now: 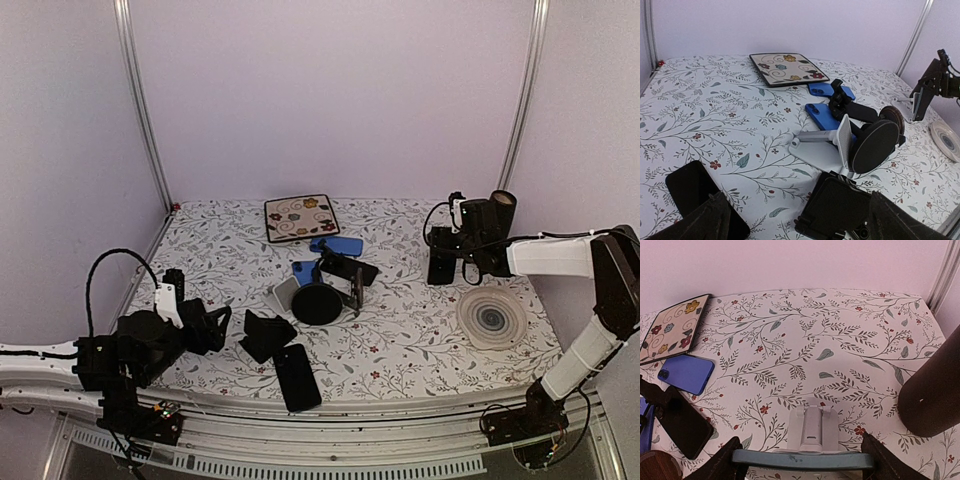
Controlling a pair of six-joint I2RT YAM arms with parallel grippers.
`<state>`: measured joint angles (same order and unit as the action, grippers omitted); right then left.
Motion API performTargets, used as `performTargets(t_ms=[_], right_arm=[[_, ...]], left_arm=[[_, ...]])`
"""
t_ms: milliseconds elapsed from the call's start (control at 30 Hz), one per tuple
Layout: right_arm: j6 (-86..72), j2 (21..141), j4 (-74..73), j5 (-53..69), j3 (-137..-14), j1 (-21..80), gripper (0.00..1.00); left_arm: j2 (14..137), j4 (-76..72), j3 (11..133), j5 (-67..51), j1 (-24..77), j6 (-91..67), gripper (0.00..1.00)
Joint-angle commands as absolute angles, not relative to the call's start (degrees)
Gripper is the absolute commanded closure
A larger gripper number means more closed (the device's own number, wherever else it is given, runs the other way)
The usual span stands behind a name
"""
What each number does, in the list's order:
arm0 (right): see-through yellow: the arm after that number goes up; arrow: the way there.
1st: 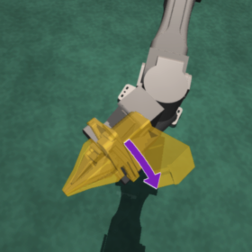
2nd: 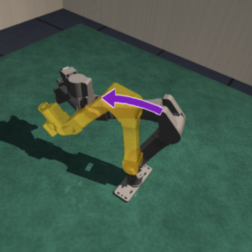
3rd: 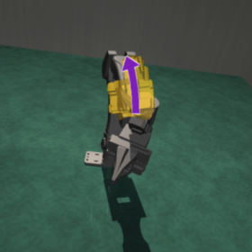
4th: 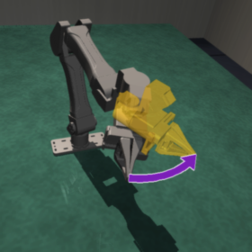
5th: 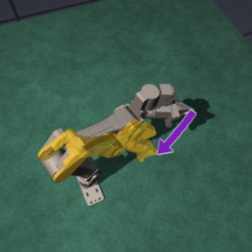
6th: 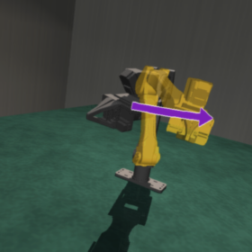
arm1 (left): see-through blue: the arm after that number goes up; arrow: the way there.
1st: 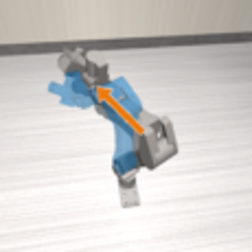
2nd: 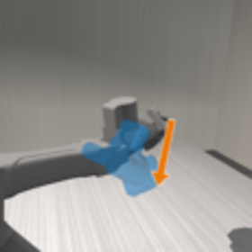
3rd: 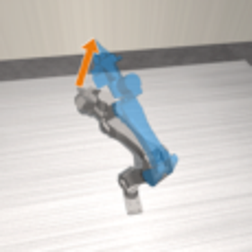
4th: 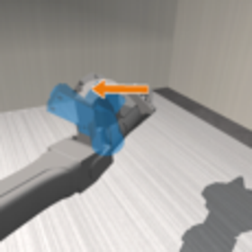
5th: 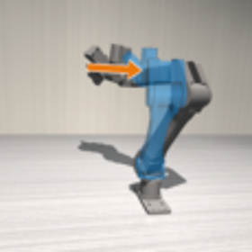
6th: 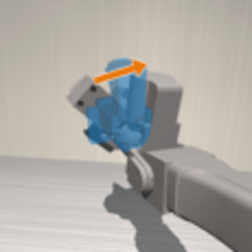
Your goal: Place the phone on the phone stand
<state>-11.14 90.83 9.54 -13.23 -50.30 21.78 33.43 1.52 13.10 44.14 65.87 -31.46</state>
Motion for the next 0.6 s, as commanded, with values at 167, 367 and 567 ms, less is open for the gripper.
performTargets(t_ms=[167, 367, 567], right_arm=[[-11.54, 91.34, 10.57, -14.28, -50.67, 21.6, 0.48], [-11.49, 91.0, 10.07, -14.16, -50.77, 21.58, 0.38], [-11.43, 90.53, 9.45, -14.0, -51.06, 21.58, 0.29]], left_arm=[[33.85, 0.7, 13.05, 44.05, 65.15, -30.63, 0.03], [34.06, 0.57, 13.04, 44.04, 65.05, -30.52, 0.03], [34.35, 0.53, 13.1, 43.86, 65.0, -30.54, 0.03]])
